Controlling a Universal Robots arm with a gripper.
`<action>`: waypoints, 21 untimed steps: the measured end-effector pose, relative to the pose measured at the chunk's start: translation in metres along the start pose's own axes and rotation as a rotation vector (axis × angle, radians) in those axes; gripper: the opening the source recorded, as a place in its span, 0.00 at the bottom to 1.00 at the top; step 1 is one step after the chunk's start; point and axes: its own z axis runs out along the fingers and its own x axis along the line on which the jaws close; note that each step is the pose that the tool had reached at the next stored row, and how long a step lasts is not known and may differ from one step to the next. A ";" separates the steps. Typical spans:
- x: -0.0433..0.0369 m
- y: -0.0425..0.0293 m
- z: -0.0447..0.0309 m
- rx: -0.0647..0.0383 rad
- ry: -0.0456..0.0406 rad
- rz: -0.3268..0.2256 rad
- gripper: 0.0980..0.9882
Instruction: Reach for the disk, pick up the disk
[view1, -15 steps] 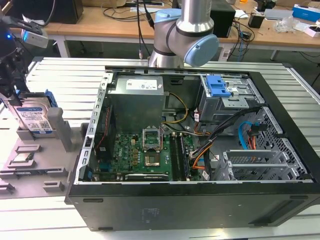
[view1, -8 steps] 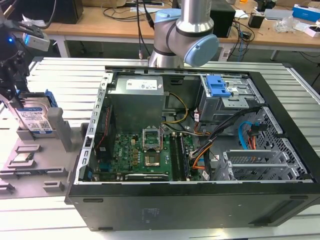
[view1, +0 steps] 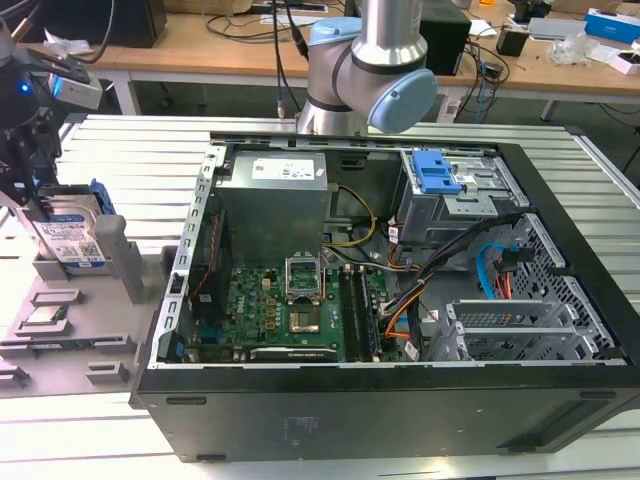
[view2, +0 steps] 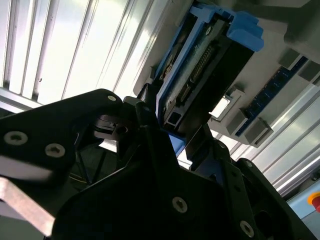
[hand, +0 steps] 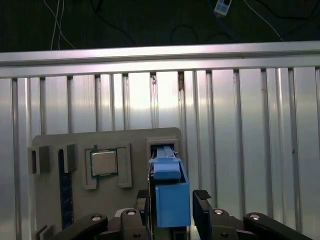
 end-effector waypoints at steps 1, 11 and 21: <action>0.0000 0.0000 0.0005 0.000 0.0000 0.000 0.43; -0.0001 -0.0003 0.0068 0.000 0.0002 -0.001 0.43; -0.0001 -0.0003 0.0068 0.000 0.0005 -0.001 0.30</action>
